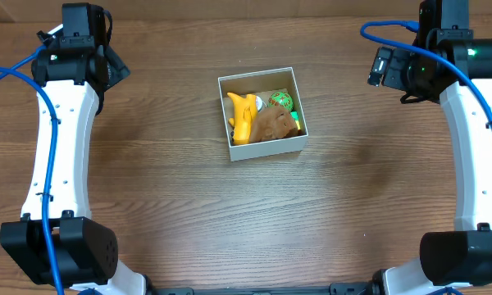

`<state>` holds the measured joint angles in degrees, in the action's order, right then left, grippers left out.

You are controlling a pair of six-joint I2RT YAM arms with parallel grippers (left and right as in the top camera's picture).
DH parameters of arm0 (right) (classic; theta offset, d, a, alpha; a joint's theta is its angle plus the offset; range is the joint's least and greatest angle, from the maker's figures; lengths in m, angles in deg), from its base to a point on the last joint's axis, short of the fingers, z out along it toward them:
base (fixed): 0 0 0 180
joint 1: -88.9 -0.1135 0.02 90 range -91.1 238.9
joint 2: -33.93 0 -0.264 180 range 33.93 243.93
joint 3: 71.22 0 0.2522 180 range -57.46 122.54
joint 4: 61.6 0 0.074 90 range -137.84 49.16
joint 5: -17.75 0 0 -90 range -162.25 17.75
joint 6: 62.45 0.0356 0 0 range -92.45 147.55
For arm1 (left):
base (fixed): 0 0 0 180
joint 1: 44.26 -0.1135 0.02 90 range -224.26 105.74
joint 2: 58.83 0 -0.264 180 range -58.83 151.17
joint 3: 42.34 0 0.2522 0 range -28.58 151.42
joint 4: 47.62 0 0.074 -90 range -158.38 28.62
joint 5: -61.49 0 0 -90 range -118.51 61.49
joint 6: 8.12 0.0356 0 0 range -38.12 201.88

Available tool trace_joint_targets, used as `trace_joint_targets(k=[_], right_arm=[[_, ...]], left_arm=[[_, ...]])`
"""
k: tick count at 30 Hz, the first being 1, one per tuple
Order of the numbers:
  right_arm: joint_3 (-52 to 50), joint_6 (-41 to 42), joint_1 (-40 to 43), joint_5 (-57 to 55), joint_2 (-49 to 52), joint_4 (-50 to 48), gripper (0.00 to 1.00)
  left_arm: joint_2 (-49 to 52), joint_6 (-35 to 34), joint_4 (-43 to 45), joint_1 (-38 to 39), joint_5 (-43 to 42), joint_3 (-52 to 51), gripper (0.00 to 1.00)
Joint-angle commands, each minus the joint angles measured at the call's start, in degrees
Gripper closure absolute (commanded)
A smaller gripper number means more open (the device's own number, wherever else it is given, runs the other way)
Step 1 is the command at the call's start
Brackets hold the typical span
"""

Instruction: Pack container

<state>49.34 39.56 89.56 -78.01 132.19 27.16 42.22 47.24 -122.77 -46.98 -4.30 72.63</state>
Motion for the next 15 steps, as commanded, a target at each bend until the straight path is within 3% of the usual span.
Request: trace_joint_targets(k=[1,15], right_arm=[[0.42,0.42,0.04,0.04,-0.11,-0.28,0.0],[0.39,0.42,0.04,0.04,-0.11,-0.31,0.0]], left_arm=[[-1.09,-1.16,-0.11,0.07,-0.28,1.33,0.0],[-1.09,-1.18,-0.11,0.07,-0.28,1.33,0.0]])
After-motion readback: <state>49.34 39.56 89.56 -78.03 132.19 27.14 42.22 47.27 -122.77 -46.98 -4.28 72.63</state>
